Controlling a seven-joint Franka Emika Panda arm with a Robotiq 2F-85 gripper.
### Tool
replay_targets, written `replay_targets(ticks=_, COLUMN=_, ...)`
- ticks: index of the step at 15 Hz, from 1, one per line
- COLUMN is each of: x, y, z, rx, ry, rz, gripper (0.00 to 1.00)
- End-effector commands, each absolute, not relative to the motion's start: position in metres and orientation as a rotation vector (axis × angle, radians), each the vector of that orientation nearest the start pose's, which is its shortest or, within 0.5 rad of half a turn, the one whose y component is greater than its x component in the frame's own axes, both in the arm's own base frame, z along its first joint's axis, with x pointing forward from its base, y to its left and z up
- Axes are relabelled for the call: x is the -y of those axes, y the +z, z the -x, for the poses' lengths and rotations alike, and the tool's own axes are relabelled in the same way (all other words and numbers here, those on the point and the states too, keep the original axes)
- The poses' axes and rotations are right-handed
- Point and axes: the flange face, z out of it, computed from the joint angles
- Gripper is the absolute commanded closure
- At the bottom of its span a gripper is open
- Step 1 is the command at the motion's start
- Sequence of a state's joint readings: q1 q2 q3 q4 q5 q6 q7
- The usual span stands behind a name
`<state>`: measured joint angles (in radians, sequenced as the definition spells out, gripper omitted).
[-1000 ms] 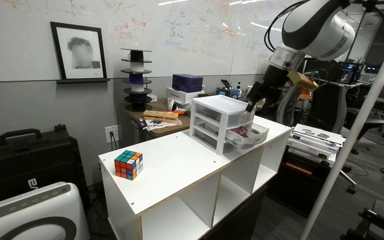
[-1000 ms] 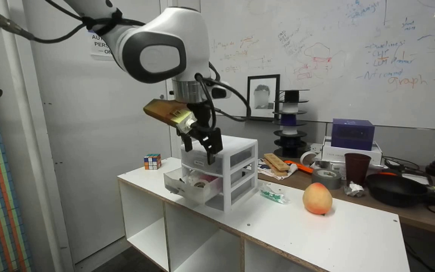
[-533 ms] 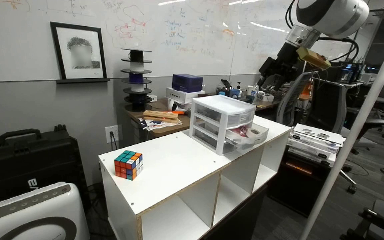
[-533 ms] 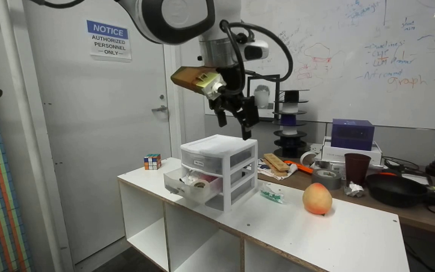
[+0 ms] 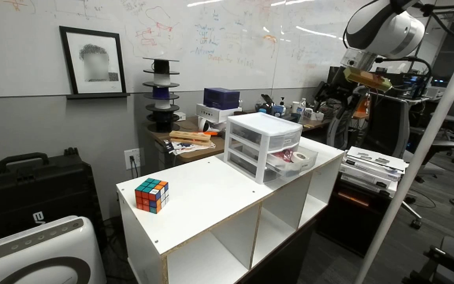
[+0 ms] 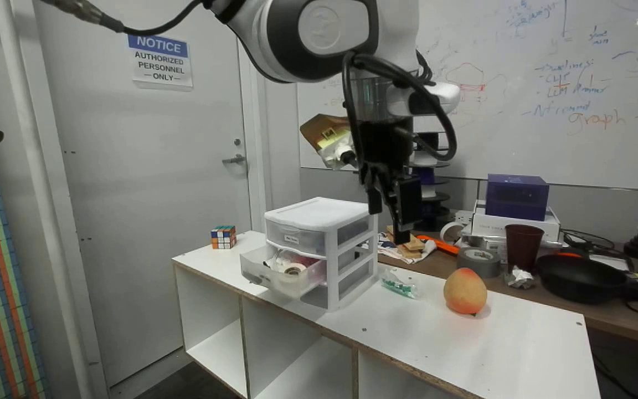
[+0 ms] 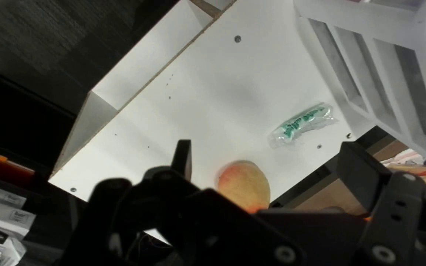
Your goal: Pick the masking tape and the plastic and put them in the drawer, then close it
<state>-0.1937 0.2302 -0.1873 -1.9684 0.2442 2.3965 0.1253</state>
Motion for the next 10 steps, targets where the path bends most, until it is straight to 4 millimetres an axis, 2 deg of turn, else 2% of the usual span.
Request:
replay_targets(ticks=1, x=0.2259, y=0.3758, z=-0.5788, rx=-0.998, ry=-0.318, rz=2.844, gripper=0.0)
replay_targets(ticks=10, x=0.2261, y=0.3742, z=-0.5829, rx=-1.037, ry=-0.297, rz=2.849, gripper=0.0)
